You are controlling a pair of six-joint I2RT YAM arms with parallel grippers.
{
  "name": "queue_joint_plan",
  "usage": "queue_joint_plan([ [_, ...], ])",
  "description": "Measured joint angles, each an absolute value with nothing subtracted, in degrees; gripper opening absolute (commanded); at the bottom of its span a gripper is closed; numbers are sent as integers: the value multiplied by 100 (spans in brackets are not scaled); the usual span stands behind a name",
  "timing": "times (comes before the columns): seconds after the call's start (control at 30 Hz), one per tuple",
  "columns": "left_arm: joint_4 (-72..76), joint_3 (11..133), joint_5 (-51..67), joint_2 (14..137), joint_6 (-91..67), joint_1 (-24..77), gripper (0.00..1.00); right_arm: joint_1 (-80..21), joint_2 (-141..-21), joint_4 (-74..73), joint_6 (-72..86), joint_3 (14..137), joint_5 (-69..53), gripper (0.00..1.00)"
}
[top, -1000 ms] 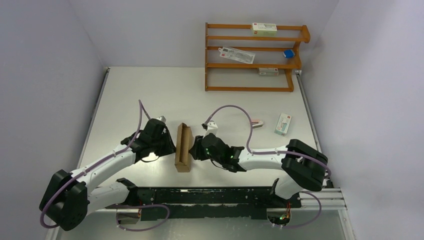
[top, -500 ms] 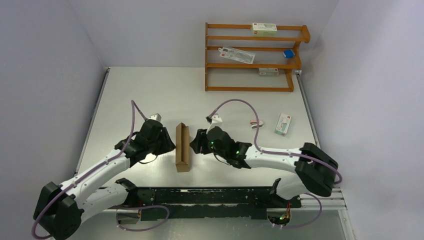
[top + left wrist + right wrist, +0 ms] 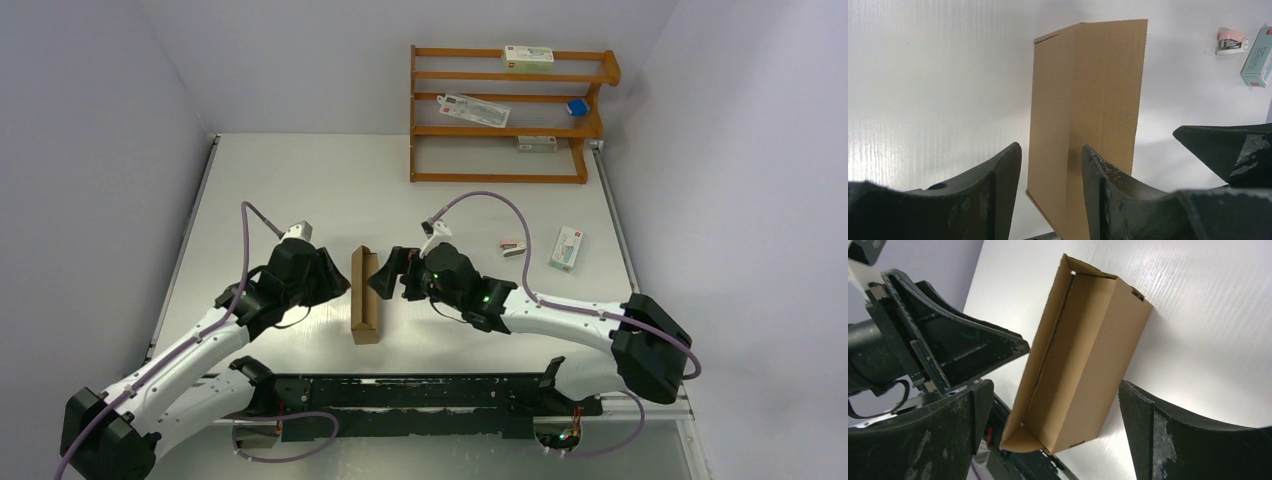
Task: Fold the paper box
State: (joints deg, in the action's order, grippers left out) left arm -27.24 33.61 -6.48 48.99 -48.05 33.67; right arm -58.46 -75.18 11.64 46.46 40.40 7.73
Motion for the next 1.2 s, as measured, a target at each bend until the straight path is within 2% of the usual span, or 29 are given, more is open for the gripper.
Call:
queue_joint_plan([
  [0.37, -2720, 3424, -567, 4984, -4805, 3358, 54, -5732, -8508, 1212, 5035, 4733, 451, 100],
  [0.63, -2727, 3426, -419, 4836, -4803, 3356, 55, -5170, -9242, 1439, 5214, 4930, -86, 100],
  [0.93, -2689, 3387, -75, 4753, -4781, 3356, 53, -5059, -9662, 2005, 5478, 5081, -666, 98],
  [1.2, -2545, 3218, 152, 5083, -4759, 3356, 52, -4950, -9782, 2368, 5802, 5081, -679, 95],
])
